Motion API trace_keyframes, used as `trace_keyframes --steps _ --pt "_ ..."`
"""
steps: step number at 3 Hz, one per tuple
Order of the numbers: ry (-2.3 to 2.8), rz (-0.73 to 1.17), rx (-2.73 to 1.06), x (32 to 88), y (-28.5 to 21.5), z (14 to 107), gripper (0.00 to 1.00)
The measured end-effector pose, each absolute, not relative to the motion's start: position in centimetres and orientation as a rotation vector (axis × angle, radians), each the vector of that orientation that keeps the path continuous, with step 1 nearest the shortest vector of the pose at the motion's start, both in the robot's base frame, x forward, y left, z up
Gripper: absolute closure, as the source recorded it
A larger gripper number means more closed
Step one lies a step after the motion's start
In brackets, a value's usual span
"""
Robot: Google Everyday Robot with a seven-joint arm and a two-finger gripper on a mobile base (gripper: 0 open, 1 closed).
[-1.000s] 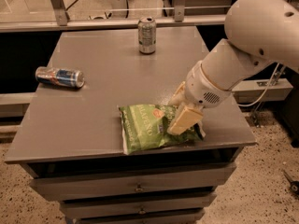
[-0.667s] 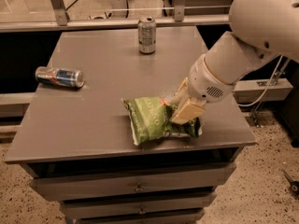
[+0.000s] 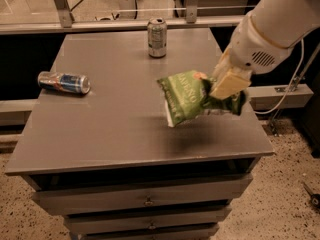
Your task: Move green jalapeno chip bag near redbull can
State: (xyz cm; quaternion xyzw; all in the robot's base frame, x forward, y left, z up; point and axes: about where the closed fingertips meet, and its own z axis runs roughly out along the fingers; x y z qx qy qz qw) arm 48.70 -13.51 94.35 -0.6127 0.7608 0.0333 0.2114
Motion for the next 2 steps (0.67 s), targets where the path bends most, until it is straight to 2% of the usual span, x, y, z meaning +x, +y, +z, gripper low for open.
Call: trace_keyframes --steps 2 --pt "2.137 0.030 -1.703 48.79 -14.69 94.89 1.00"
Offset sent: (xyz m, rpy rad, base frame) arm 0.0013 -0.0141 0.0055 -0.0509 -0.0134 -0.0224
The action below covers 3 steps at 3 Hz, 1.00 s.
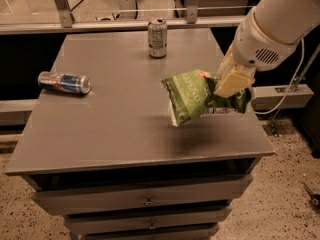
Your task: Move green jalapeno chip bag near redbull can
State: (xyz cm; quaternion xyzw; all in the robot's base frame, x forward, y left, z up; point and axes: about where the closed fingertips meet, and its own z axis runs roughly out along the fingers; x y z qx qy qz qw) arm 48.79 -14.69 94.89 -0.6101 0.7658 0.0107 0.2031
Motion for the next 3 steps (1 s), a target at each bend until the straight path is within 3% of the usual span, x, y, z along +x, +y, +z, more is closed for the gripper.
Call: trace_keyframes --steps 1,3 --pt "2.134 0.034 -1.660 51.5 -13.1 94.8 1.00" --pt "2.214 -0.042 -1.517 62.6 -8.9 93.1 1.00"
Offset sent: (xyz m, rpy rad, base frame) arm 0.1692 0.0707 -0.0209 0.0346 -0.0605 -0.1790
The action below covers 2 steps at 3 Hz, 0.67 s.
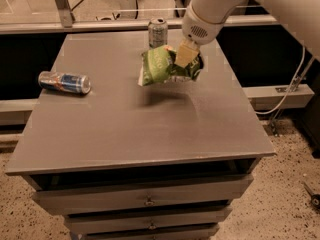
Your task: Move green jalapeno chip bag near redbull can
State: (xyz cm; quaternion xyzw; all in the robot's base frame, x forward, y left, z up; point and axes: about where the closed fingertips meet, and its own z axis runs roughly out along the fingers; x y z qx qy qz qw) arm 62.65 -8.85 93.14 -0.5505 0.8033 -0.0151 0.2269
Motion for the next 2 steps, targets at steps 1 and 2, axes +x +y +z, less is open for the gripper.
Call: trace_keyframes --steps 1,2 --pt "2.253 -0.055 -1.466 65.9 -7.2 92.6 1.00" --pt "2.260 -0.032 -1.437 67.3 -5.4 92.5 1.00"
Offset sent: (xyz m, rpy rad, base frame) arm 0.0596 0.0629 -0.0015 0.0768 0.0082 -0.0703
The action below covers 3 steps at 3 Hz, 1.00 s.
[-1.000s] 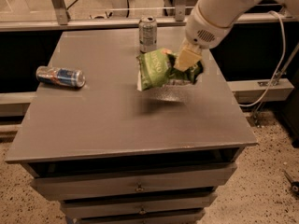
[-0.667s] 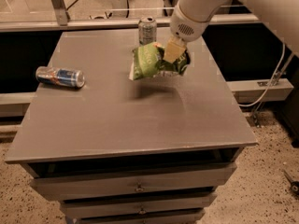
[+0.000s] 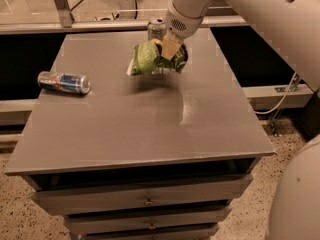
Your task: Move green jalapeno chip bag near redbull can
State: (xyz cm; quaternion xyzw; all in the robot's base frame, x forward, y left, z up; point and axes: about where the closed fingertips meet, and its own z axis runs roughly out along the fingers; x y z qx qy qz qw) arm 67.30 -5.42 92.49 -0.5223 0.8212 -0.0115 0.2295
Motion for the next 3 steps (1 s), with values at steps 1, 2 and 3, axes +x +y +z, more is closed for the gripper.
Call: trace_keyframes --steps 1,2,3 --pt "2.218 0.041 -1.437 67.2 -2.4 93.1 1.00" --pt "2.183 0.087 -1.450 66.7 -0.3 93.4 1.00" --pt "2.170 0.144 -1.472 66.2 2.1 92.3 1.00"
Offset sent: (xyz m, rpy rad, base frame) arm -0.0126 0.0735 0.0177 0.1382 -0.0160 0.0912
